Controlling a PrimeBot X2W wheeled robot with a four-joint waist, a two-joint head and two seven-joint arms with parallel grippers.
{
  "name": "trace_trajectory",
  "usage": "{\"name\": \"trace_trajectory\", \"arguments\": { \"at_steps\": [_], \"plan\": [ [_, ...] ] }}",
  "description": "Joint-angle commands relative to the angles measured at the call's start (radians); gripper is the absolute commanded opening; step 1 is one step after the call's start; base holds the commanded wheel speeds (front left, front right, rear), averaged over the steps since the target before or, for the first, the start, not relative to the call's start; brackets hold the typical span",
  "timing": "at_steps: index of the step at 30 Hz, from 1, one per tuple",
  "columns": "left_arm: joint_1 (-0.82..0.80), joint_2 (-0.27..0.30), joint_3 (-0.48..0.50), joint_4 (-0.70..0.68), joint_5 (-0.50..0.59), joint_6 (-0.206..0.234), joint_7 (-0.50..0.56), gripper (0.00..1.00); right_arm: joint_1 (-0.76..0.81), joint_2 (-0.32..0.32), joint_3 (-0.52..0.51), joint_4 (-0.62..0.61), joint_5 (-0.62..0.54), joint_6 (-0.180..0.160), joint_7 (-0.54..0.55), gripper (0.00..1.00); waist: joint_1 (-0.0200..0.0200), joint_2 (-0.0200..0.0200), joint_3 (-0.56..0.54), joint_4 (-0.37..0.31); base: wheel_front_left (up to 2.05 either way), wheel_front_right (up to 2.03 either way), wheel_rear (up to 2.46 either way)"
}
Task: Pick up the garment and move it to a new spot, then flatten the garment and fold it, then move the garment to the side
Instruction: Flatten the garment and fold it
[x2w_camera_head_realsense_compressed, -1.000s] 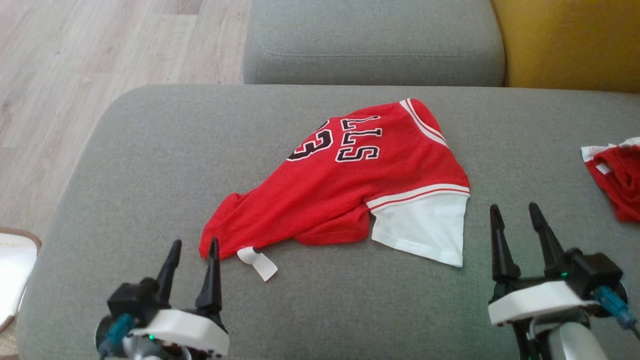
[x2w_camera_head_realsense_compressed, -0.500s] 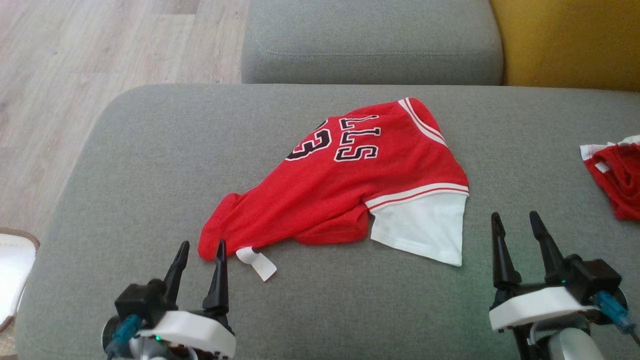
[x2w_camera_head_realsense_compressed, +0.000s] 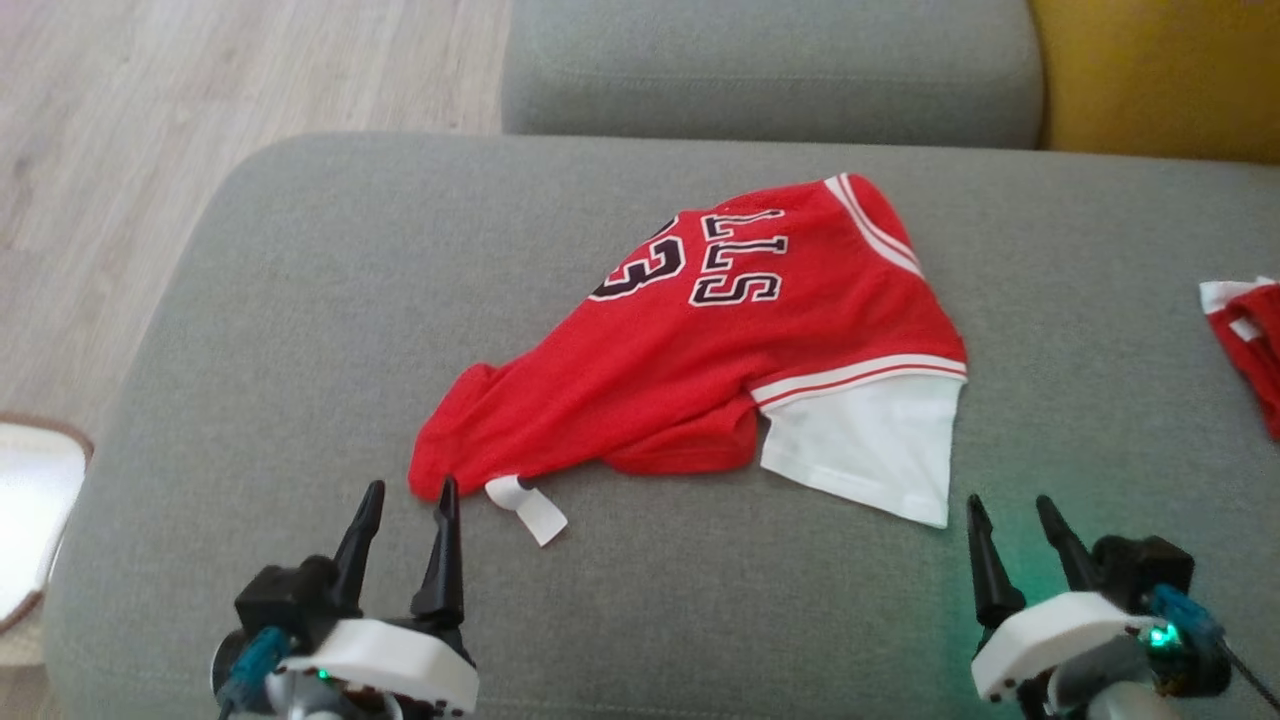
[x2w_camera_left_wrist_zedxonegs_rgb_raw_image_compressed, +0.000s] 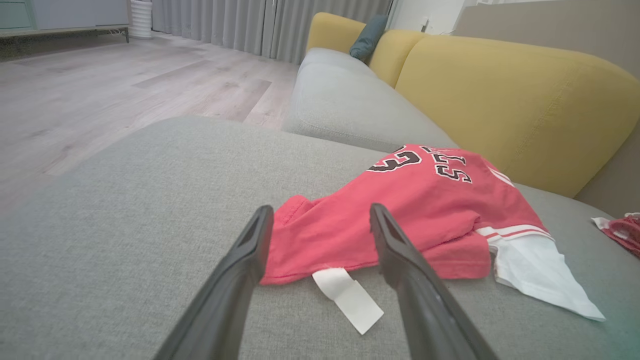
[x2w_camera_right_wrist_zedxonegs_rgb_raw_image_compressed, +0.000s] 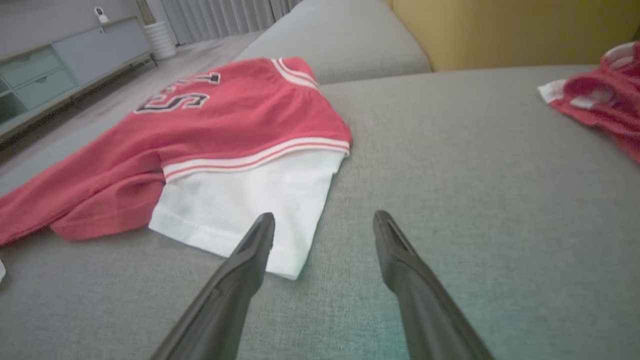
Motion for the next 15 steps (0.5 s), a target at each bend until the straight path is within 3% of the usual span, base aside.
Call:
{"name": "trace_trajectory", "arguments": {
  "at_steps": [1, 15],
  "plan": [
    [-0.056, -0.001, 0.021, -0.035, -0.008, 0.006, -0.005, 1.0, -0.073, -0.005, 0.024, -0.004, 0.006, 0.007, 0.003, 1.0, 0.0, 0.0, 0.02, 0.016, 0.0, 0.0, 0.0],
    [-0.088, -0.001, 0.012, -0.038, -0.023, 0.022, -0.005, 1.0, -0.206, -0.005, 0.011, 0.315, -0.011, 0.007, -0.027, 1.0, 0.0, 0.0, 0.078, 0.084, 0.0, 0.0, 0.0]
  ]
}}
